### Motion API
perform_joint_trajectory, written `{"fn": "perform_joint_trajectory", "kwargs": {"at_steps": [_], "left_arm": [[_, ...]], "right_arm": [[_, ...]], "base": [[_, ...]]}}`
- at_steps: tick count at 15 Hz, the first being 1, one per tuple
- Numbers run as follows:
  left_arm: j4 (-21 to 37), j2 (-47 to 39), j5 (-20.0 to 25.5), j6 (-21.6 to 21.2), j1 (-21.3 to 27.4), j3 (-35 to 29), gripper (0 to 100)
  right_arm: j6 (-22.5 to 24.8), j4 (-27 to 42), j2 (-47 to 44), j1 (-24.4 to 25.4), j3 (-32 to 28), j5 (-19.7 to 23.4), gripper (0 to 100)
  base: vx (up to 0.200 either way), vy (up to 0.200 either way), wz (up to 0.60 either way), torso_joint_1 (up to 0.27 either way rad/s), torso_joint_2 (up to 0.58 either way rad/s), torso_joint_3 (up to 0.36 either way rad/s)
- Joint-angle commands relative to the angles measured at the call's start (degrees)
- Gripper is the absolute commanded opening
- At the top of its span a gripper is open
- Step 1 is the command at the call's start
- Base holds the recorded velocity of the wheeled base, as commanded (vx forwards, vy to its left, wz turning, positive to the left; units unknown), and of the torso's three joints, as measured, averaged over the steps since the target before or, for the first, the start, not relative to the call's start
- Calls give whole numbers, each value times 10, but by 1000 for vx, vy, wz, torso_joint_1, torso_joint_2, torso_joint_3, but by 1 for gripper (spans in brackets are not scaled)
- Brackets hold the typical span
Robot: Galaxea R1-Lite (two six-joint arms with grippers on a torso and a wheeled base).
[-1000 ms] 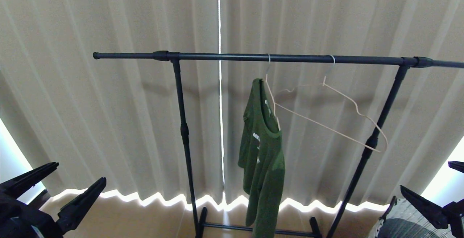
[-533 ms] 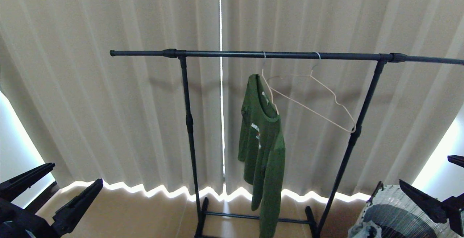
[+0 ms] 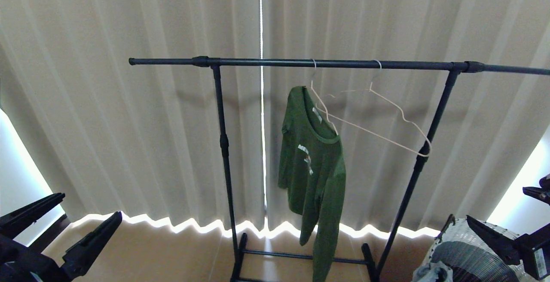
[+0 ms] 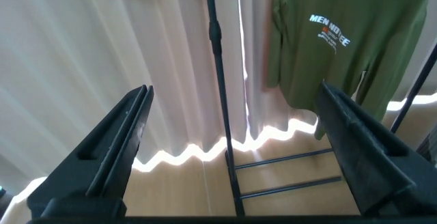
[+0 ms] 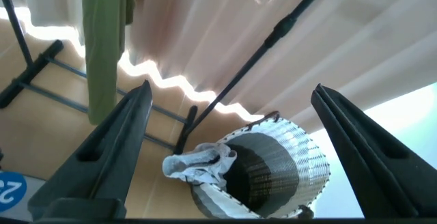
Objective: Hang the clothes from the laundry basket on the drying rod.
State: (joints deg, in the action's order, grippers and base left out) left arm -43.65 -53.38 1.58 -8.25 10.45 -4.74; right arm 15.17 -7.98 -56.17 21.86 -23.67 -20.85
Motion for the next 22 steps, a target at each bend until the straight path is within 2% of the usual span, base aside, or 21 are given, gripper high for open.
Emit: {"fn": "perform_joint_trajectory", "kwargs": {"at_steps": [1, 5, 22], "left_arm": [[0, -1, 0, 0, 0, 0, 100], [0, -1, 0, 1, 0, 1, 100], [0, -8, 0, -13, 0, 12, 100]], "right_arm": [[7, -1, -3, -1, 0, -1, 100], [10, -1, 0, -1, 3, -2, 100], [26, 0, 17, -14, 26, -2, 100]], "base": [[0, 0, 0, 0, 0, 0], [0, 0, 0, -62, 133, 68], [0, 0, 0, -208, 465, 256]]}}
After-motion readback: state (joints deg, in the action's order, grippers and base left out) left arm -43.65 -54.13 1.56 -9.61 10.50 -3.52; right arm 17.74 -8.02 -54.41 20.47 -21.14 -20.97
